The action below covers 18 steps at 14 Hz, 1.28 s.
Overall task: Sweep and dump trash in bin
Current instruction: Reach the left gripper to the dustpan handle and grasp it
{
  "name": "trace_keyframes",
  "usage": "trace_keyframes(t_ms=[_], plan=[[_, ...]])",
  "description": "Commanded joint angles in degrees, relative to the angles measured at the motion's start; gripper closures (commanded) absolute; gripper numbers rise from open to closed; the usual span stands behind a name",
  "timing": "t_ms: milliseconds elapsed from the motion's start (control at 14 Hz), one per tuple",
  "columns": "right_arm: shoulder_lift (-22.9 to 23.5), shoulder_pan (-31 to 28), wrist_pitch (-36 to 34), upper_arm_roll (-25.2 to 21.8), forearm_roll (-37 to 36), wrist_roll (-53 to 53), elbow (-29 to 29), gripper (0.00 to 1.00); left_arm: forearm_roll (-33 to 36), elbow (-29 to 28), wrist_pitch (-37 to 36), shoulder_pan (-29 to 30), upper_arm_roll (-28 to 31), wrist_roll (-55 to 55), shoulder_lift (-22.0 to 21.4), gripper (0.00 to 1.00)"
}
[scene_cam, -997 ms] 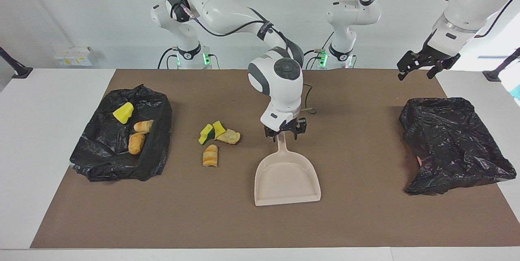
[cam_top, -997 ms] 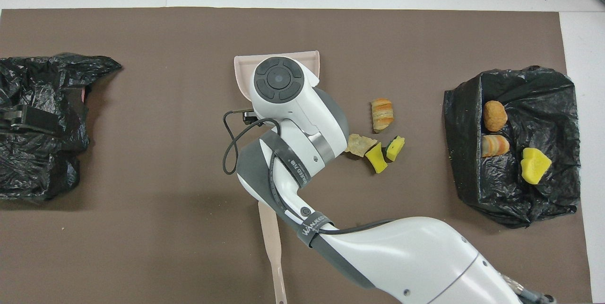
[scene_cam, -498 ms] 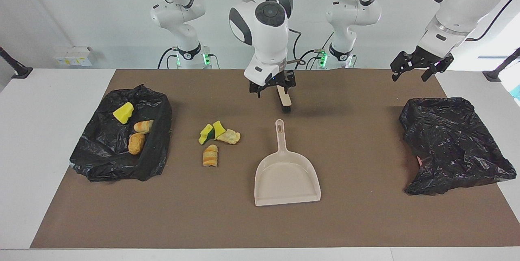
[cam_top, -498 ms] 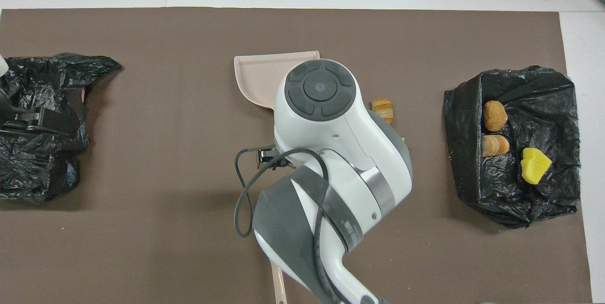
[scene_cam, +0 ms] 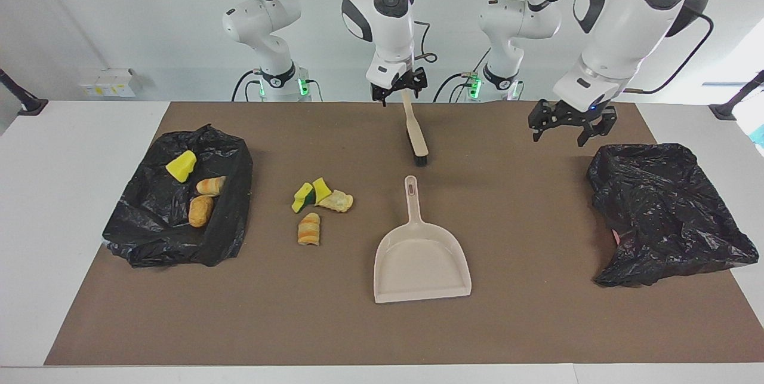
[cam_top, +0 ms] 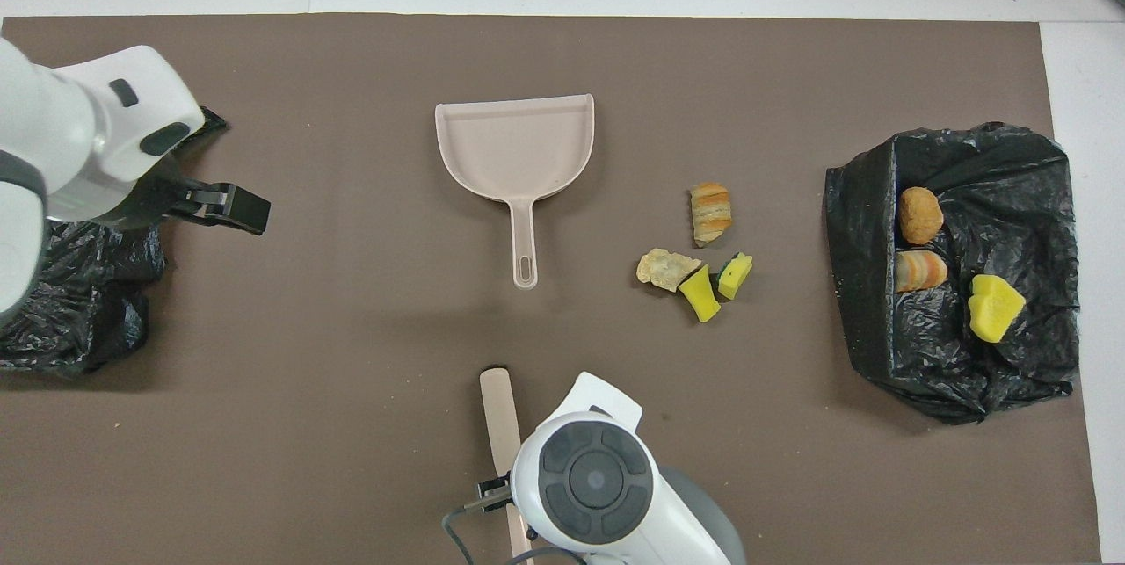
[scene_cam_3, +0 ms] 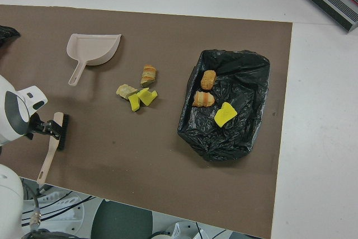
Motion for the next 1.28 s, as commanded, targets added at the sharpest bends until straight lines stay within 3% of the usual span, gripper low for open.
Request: trace_keyframes(t_ms=[0,214,498,570,783,854,926,997,1210], plan=[[-0.57,2.62,7.23,-0.25,1.52,2.08,-5.97,0.0,0.45,-0.79,4.69,-5.15,0.88,-6.09,2.8,0.0],[3.12,8.06,12.96,-0.34,1.52,6.64,-6.77,0.0,0.36,-0.71,10.31,-9.98,0.88,-13.82,7.37,0.0],[2.77,9.13,13.23,-0.34,1.52,7.18,-8.44,0.0,0.36,-0.18,16.48,-15.96,0.88,-22.79,13.26,0.0],[2.86,9.04,13.23,-0.34,1.43,7.1,-8.53,0.08,0.44,-0.1,17.79,-17.2,0.88,-25.68,14.41,0.0],[2.86,9.65,14.98,-0.34,1.26,7.18,-9.14,0.77,0.27,-0.09,20.09,-19.93,0.88,-30.27,17.05,0.0],[3.12,9.66,16.12,-0.34,1.26,7.18,-9.41,0.89,0.27,-0.09,21.22,-20.28,0.88,-32.11,17.75,0.0],[3.47,9.66,16.83,-0.34,1.17,7.01,-9.41,0.98,0.44,-0.09,21.75,-21.59,0.88,-34.21,19.15,0.0],[3.56,9.57,16.75,-0.34,0.99,7.01,-9.41,1.0,0.79,0.17,22.63,-23.26,0.96,-36.67,20.47,0.0],[4.26,9.22,16.05,-0.6,0.2,7.01,-8.71,1.0,0.8,-0.27,25.19,-22.92,0.88,-37.49,20.92,0.0]])
